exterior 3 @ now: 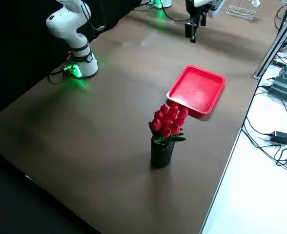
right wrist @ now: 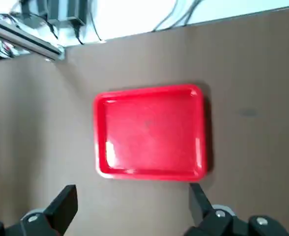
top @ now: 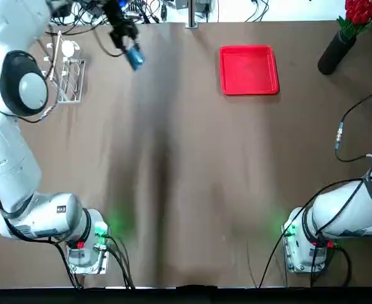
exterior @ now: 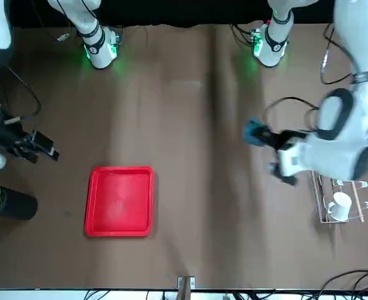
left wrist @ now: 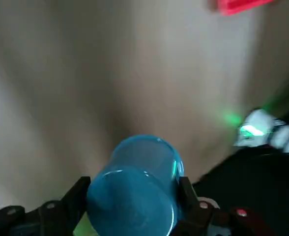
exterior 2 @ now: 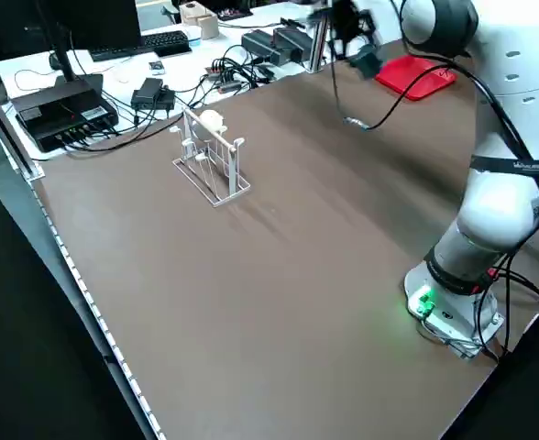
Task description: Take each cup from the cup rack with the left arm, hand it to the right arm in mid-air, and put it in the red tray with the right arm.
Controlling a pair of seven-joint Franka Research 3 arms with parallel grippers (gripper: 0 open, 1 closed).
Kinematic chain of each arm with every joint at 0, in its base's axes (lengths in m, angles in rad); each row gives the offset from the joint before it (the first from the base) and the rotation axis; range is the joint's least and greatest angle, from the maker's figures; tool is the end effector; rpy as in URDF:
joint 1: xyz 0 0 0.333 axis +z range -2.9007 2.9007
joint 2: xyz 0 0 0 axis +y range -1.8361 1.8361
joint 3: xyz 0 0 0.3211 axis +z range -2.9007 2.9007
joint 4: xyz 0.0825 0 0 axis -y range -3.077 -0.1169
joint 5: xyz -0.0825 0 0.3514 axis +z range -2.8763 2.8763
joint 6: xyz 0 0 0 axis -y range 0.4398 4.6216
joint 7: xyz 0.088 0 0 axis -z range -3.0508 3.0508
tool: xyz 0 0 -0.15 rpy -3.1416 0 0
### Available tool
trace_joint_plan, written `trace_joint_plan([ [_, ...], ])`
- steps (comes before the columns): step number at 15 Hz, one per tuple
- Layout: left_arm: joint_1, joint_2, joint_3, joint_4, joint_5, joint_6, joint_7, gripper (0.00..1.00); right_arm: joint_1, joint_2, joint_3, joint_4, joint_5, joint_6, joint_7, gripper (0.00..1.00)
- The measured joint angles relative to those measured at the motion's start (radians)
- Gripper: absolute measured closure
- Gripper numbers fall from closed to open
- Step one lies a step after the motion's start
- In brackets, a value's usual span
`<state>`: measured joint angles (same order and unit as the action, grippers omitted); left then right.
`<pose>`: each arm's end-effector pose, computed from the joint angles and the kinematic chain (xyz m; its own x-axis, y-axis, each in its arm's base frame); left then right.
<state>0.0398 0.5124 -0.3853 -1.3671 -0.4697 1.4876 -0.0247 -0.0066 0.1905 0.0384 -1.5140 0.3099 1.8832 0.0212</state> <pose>0.5722 -0.2356 0.4197 0.8694 -0.3533 -0.3453 -0.0957 -0.8062 0.5839 0.6137 0.0529 0.5414 0.9841 -0.0845 0.1561 -0.0319 -0.9494 -0.3125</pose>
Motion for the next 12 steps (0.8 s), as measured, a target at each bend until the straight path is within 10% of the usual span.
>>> trace_joint_plan([
  [5, -0.151, 0.012, -0.037, 0.015, -0.395, 0.173, -0.127, 0.23, 0.01, 0.067, 0.001, 0.0, 0.321, 0.033, 0.007, 0.0],
  [12, -0.356, 0.018, -0.042, 0.033, -0.587, 0.659, -0.129, 0.23, 0.022, 0.14, 0.003, -0.001, 0.691, -0.037, 0.193, 0.0],
])
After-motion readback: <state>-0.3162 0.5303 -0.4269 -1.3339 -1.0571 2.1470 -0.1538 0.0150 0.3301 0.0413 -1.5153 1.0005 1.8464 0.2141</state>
